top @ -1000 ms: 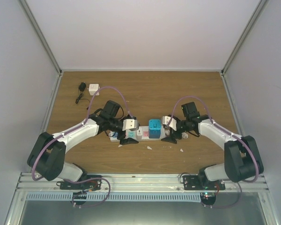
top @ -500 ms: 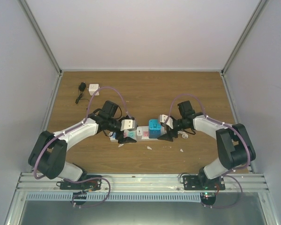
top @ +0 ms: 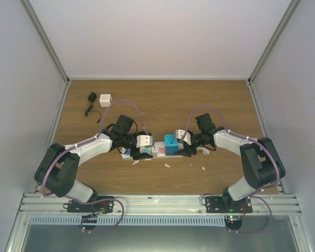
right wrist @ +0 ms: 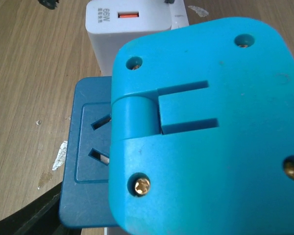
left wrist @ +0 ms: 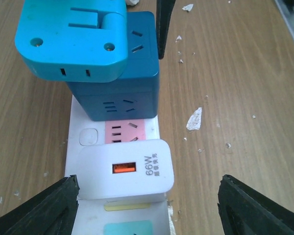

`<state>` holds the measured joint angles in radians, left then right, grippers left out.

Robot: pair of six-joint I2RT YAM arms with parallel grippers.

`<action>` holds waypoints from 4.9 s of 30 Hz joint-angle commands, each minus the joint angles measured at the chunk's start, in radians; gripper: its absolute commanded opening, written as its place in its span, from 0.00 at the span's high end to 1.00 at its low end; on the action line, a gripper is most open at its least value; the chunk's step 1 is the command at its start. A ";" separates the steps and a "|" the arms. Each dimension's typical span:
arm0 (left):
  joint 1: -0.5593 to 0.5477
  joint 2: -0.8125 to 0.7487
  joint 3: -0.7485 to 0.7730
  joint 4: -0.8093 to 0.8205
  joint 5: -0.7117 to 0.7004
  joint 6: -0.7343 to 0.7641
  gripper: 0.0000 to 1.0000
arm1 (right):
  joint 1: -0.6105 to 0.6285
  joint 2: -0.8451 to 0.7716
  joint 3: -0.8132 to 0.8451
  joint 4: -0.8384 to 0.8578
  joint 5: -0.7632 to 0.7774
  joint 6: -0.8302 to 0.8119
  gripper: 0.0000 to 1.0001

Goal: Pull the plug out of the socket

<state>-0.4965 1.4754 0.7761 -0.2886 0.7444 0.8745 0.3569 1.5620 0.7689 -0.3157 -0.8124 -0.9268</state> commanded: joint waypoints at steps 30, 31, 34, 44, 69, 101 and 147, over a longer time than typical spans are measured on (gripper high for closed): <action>-0.076 0.008 0.015 0.095 0.038 -0.057 0.62 | 0.030 0.032 -0.038 0.036 -0.004 0.005 0.65; -0.069 0.012 0.023 0.093 0.051 -0.064 0.63 | 0.030 0.035 -0.035 0.034 -0.004 0.006 0.66; -0.048 0.020 0.038 0.092 0.079 -0.086 0.63 | 0.030 0.036 -0.034 0.036 0.000 0.009 0.70; -0.043 -0.012 0.031 0.112 0.107 -0.085 0.66 | 0.034 0.041 -0.036 0.045 0.008 0.020 0.77; 0.029 -0.117 -0.017 0.114 0.123 -0.035 0.69 | 0.067 0.075 -0.025 0.073 0.076 0.060 0.81; 0.612 0.078 0.377 -0.352 -0.548 0.450 0.68 | 0.071 0.092 -0.013 0.060 0.081 0.057 0.80; 0.685 0.304 0.596 -0.505 -0.609 0.391 0.20 | 0.090 0.087 -0.014 0.057 0.096 0.065 0.79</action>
<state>0.1810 1.8725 1.3449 -0.7109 -0.0505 1.3449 0.4171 1.6104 0.7650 -0.2344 -0.8280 -0.8742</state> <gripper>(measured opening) 0.798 0.646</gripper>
